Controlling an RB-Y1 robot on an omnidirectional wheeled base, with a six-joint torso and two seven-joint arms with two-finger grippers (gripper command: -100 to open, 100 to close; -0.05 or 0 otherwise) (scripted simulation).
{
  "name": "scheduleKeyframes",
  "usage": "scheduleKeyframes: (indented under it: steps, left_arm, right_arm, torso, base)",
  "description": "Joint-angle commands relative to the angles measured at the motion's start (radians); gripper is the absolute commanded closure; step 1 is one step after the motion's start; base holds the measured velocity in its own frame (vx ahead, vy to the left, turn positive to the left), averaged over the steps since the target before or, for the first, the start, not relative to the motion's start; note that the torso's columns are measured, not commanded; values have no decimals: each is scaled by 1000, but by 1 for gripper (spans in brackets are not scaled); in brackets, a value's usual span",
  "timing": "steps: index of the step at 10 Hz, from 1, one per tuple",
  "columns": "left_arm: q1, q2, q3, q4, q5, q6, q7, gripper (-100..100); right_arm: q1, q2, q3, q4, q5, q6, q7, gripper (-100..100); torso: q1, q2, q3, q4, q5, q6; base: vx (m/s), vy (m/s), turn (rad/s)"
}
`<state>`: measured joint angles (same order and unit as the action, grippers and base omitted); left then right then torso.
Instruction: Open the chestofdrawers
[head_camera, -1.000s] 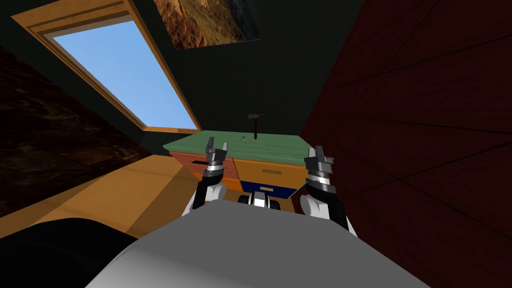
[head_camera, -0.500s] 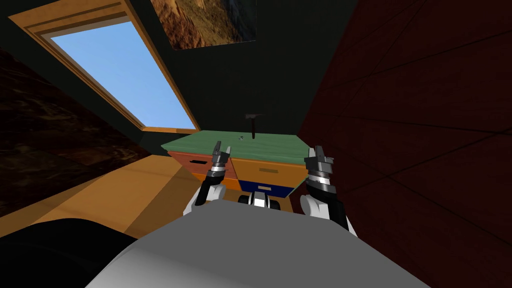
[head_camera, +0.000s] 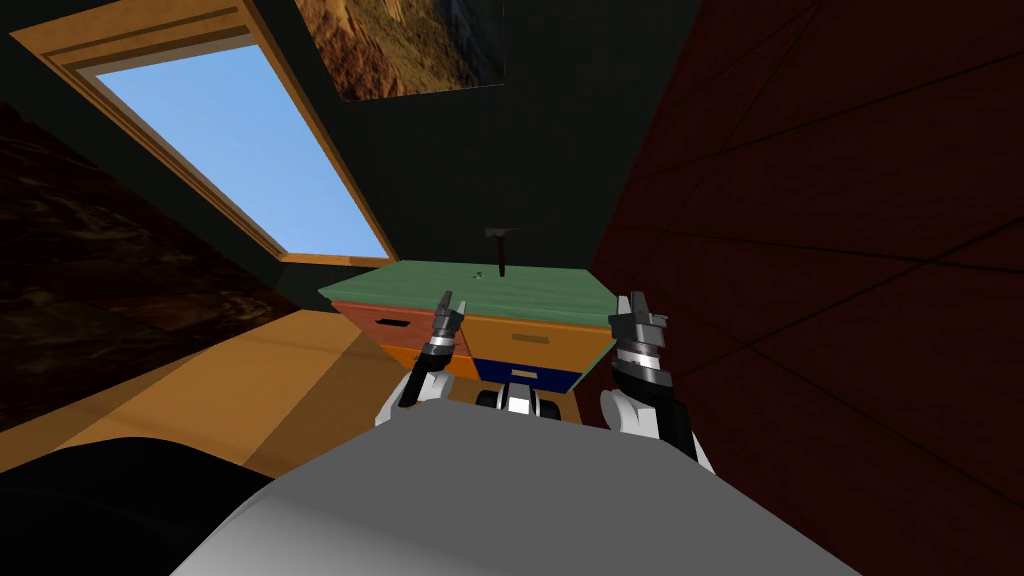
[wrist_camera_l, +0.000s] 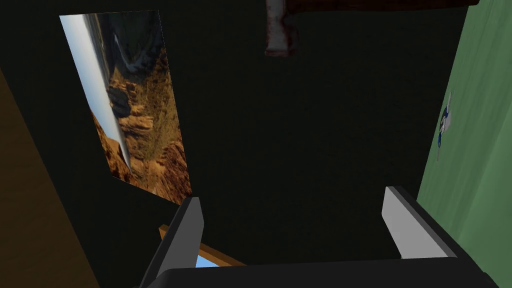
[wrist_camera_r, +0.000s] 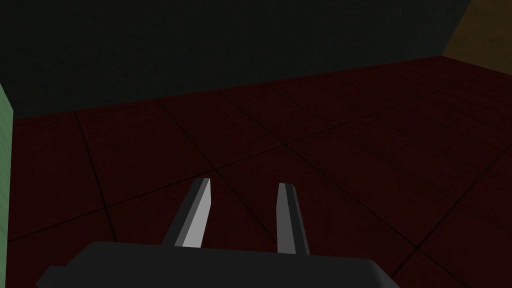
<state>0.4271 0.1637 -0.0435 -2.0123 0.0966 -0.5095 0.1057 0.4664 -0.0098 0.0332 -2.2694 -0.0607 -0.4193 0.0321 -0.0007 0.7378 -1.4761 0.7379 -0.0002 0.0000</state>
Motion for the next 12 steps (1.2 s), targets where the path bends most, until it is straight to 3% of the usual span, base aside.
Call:
scheduleKeyframes:
  steps: [1, 12]
  left_arm:
    - [-17, 13, 1, 68, 0, -1, 1, -100]
    - [-68, 17, -14, 321, -12, -29, -4, -100]
  right_arm:
    - [0, 0, 0, 0, 0, 0, 0, 0]
    - [0, 0, 0, 0, 0, 0, 0, 0]
  torso:
    - [0, 0, 0, 0, 0, 0]
    - [-1, -5, -2, -6, 4, 5]
  base:
    - [-26, -73, -10]
    - [-15, -54, -3]
